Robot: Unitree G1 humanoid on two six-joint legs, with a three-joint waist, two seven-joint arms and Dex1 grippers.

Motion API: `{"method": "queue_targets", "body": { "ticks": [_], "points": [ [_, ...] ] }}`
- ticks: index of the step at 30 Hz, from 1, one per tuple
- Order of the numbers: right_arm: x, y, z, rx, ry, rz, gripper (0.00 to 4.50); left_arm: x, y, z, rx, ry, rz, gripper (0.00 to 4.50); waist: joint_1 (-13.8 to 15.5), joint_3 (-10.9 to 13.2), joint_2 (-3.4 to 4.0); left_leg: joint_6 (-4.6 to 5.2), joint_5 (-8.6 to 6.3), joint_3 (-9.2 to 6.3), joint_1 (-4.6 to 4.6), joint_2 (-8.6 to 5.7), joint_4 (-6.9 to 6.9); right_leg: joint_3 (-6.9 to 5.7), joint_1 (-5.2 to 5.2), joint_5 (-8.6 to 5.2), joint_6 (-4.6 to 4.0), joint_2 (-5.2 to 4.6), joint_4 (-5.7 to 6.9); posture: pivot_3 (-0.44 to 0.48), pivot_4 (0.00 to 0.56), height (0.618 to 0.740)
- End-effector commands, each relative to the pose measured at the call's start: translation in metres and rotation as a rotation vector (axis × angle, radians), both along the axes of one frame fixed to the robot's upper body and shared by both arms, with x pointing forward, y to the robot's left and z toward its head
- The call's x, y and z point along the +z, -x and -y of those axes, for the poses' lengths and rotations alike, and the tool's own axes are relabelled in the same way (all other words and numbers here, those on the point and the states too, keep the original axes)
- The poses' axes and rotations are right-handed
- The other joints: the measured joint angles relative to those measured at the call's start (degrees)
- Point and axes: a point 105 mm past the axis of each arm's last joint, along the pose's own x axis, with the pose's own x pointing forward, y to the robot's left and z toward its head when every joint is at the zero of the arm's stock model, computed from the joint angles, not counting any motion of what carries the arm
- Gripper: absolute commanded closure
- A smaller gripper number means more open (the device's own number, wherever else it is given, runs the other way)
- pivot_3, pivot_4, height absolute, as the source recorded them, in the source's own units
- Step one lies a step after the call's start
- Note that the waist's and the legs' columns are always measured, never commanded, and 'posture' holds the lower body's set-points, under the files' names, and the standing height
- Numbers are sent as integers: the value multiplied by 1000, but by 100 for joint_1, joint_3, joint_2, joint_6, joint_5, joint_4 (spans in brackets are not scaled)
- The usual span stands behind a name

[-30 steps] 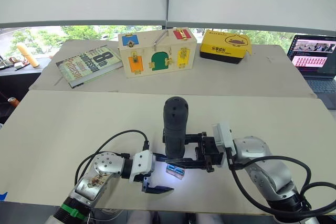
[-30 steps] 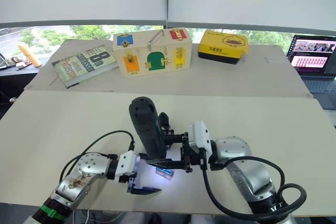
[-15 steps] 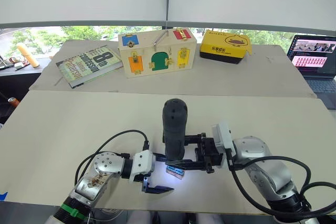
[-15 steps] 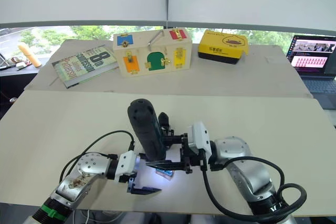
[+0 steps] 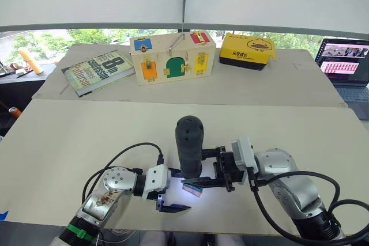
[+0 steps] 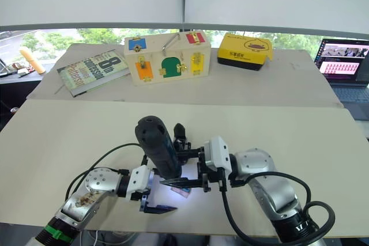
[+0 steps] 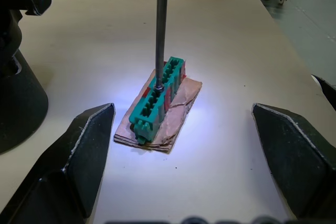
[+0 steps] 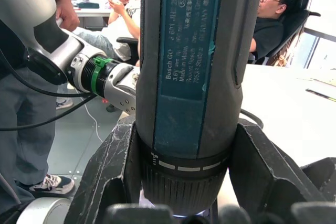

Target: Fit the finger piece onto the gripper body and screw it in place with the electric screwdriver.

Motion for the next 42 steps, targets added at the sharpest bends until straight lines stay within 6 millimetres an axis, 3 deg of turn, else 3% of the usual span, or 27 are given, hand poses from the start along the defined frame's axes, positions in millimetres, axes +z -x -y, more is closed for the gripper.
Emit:
{"method": "queue_targets", "body": {
  "ticks": [1,32,42],
  "points": [
    [2,1,-1,13,1,9,2578,-20,8,-5,14,-56,-98,68,0,0,0,0,0,0,0,0,0,0,0,0,0,0,0,0,150,740],
    [24,6,0,80,-52,40,2578,-11,5,-11,59,10,-66,68,-11,0,0,1,-1,-2,-5,2,-1,-3,-6,0,-1,-2,-2,0,150,740],
    [40,9,3,106,-92,45,2578,15,0,-18,94,183,0,68,-26,2,-2,1,-1,-2,-11,5,0,-4,-14,0,-2,-16,-1,0,150,740]
  ]
}}
